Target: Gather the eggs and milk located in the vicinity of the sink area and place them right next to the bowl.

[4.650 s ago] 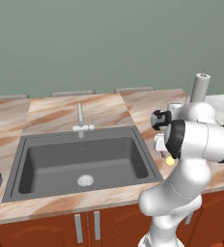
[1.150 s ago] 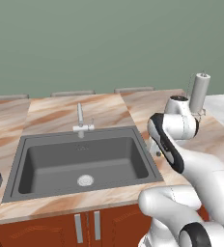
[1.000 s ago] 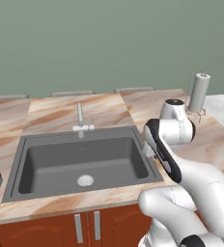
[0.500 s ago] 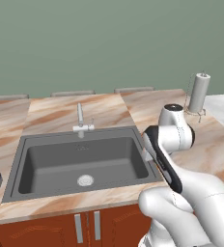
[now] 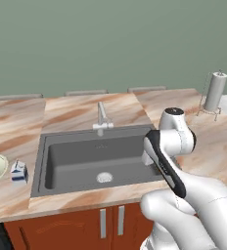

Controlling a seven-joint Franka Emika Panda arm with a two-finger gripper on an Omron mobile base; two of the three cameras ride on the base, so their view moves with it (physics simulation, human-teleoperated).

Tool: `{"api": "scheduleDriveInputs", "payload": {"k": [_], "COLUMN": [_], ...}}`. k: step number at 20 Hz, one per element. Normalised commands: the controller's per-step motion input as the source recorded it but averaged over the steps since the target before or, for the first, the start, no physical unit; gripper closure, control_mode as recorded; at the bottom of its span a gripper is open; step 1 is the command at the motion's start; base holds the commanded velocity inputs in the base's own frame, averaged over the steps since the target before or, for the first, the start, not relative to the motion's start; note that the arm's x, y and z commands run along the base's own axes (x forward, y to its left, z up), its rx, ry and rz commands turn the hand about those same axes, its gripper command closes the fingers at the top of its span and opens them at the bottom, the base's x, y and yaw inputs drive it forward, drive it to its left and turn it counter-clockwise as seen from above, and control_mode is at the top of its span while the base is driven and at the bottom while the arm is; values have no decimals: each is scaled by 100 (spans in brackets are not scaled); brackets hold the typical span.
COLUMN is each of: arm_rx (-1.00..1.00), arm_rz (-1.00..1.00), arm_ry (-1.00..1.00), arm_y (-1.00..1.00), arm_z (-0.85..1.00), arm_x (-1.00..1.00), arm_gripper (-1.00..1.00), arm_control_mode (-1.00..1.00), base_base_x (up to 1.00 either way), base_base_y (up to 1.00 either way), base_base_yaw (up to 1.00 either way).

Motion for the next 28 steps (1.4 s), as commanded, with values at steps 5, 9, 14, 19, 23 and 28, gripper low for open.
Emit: {"api": "scheduleDriveInputs", "payload": {"k": [5, 9, 14, 19, 23, 28], "arm_rx": [0, 0, 0, 0, 0, 0], "arm_rz": [0, 0, 0, 0, 0, 0], "arm_ry": [0, 0, 0, 0, 0, 0], "arm_y": [0, 0, 0, 0, 0, 0], "arm_z": [0, 0, 0, 0, 0, 0], "arm_x": [0, 0, 0, 0, 0, 0], "arm_gripper": [100, 100, 100, 100, 100, 100], "arm_control_mode": [100, 100, 100, 100, 100, 100], "base_base_x": [-20, -6, 0, 0, 0, 0], "base_base_y": [88, 94, 75, 60, 55, 57], "base_base_yaw": [0, 0, 0, 0, 0, 0]}}
